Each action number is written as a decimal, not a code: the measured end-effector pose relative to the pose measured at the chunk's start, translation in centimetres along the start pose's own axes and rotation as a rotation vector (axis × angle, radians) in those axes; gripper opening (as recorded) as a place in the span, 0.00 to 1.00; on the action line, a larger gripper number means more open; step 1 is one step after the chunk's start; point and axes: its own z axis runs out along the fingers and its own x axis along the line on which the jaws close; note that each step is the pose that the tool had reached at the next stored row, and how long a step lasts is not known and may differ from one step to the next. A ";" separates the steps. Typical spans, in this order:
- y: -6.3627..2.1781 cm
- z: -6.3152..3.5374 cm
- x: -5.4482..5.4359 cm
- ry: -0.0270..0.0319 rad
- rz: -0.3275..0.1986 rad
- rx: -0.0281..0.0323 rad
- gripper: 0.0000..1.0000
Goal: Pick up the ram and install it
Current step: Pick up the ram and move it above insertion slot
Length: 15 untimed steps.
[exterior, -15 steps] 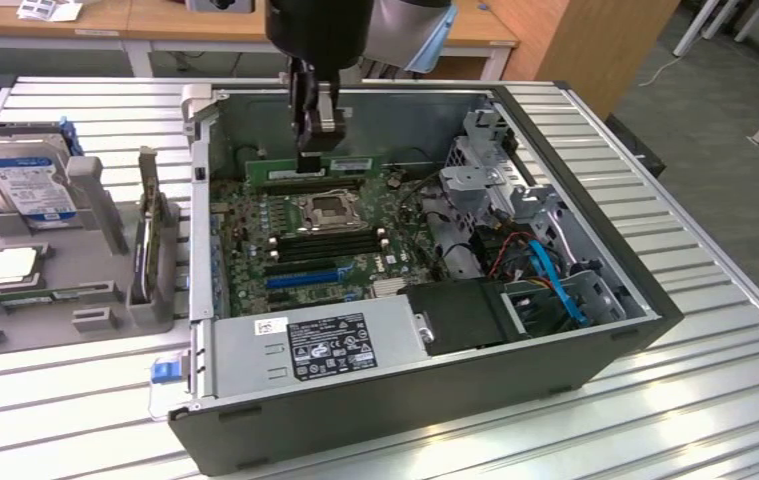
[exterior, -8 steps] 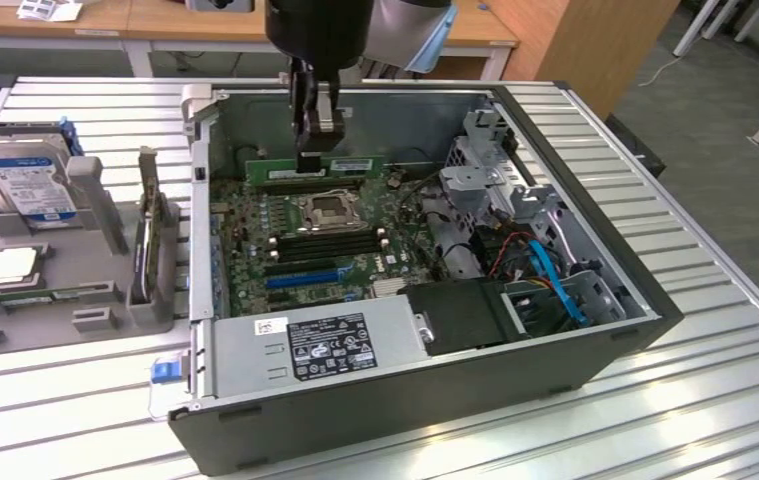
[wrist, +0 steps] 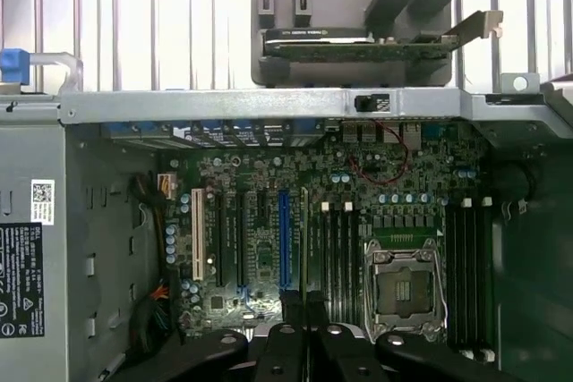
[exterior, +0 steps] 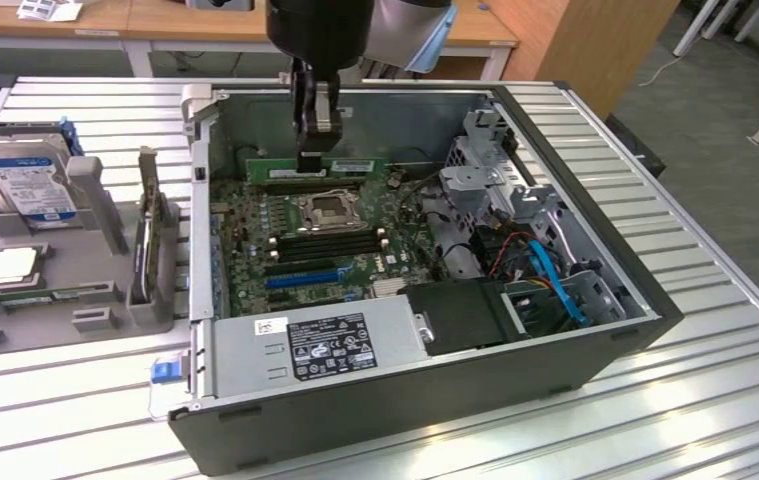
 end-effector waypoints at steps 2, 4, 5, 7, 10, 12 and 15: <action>-0.04 0.00 0.0 -0.0003 0.013 0.0002 0.12; -0.08 0.00 0.0 -0.0006 0.023 0.0004 0.12; -0.11 0.00 0.0 -0.0007 0.027 0.0004 0.12; -0.14 0.00 0.0 -0.0009 0.033 0.0006 0.12; -0.14 0.00 0.0 -0.0010 0.033 0.0006 0.12; -0.15 0.00 0.0 -0.0009 0.033 0.0006 0.12; -0.15 0.00 0.0 -0.0009 0.033 0.0006 0.12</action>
